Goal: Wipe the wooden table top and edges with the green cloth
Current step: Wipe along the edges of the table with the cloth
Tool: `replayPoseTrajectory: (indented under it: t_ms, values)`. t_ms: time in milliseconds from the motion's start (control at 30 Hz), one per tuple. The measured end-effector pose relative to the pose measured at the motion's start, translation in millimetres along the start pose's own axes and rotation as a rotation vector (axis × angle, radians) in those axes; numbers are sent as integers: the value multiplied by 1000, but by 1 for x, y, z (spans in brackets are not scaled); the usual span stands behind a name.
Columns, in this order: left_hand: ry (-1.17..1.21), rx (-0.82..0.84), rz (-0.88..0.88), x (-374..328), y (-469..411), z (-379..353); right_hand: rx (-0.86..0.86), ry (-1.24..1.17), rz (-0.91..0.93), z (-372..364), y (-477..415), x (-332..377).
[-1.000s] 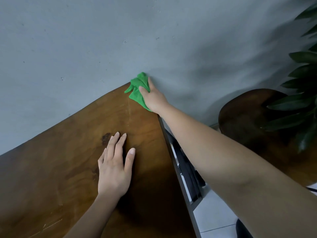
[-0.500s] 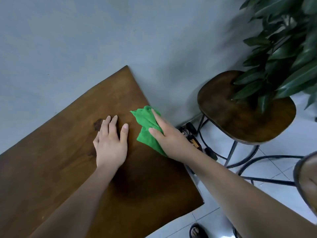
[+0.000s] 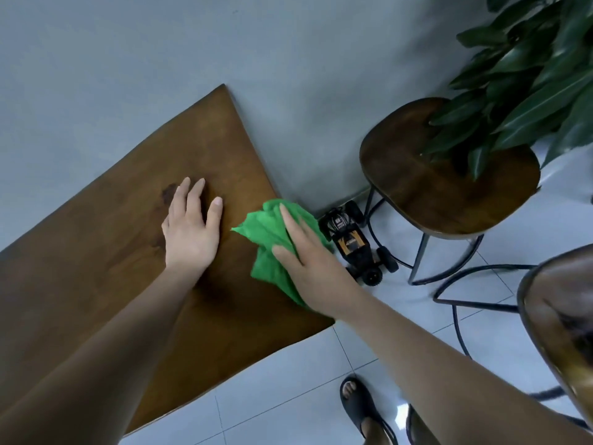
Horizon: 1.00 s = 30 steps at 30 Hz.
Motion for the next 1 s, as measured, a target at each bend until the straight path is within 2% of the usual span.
replayPoseTrajectory:
  t_ms: [133, 233, 467, 667, 833, 1000]
  values:
    - [-11, 36, -55, -22, 28, -6, -40, 11, -49, 6, -73, 18]
    - [-33, 67, -122, -37, 52, -8, -14, -23, -59, 10, -90, 25]
    - [-59, 124, -193, -41, 67, -12, -18, -93, -70, 8, -19, 11]
    - [-51, 158, -308, -42, 73, -10, -13, -270, -93, 1, 54, -13]
    - [-23, 178, -569, -51, 89, -7, -212, -429, -145, -11, 81, -18]
    - [-29, 223, -792, -42, 125, -4, -530, -474, -125, -23, 93, -20]
Point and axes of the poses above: each hand's wrist, its own y-axis away from the middle knuckle, its own z-axis out of the back of the hand, x = y × z, the point moved 5 cm from there along -y, towards the middle knuckle, and after that the axes turned 10 degrees about -z, right-handed, at the moved point
